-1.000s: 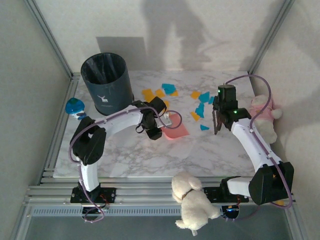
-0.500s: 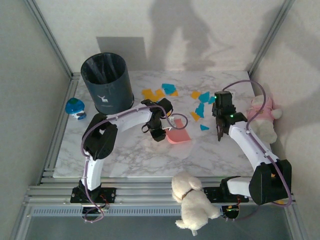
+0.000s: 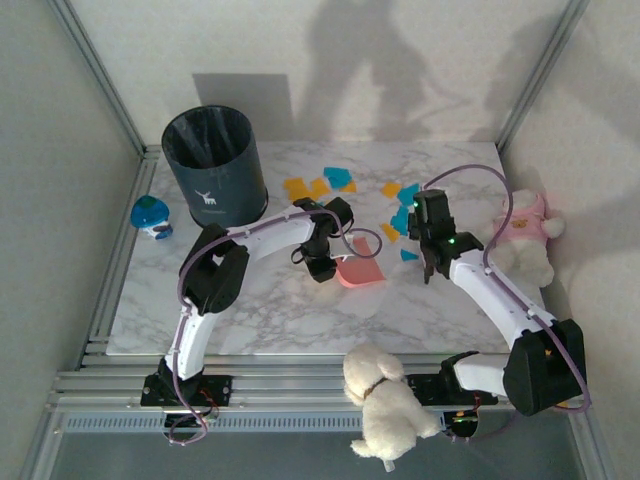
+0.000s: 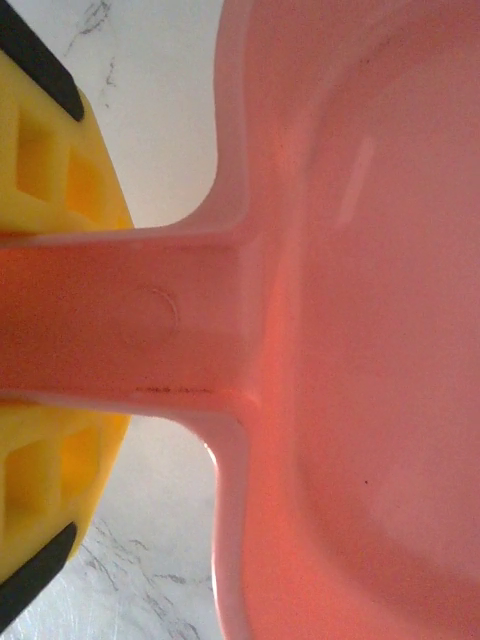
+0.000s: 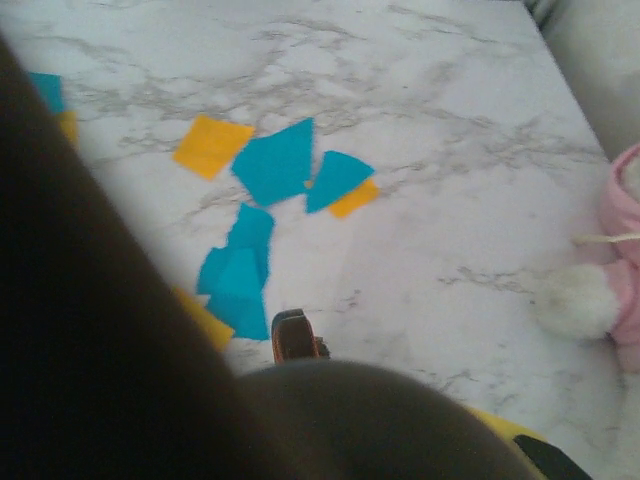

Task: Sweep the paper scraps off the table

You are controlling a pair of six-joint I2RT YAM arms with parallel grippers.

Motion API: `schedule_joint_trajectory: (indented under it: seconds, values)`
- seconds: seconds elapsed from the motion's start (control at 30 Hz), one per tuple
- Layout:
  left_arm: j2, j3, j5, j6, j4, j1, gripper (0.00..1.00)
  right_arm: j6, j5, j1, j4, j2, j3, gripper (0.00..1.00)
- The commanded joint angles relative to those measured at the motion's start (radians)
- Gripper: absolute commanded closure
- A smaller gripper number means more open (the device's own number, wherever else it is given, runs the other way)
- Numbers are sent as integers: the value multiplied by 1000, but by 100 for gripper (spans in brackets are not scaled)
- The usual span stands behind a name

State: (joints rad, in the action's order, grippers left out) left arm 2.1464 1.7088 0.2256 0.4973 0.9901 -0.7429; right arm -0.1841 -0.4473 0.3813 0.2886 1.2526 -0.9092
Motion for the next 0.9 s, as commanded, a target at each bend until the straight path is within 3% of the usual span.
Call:
schedule_joint_trajectory:
  seconds: [0.0,0.43,0.87]
  values:
    - [27,23,-29,-2,53,-10,100,-33,138,33,34,1,29,100]
    - [56,34,-69,-26,59,-10,100,-88,300,101,10,-2,9,100]
    - [29,22,-101,-95,21,26,100,-107,166,98,33,-121,-21,100]
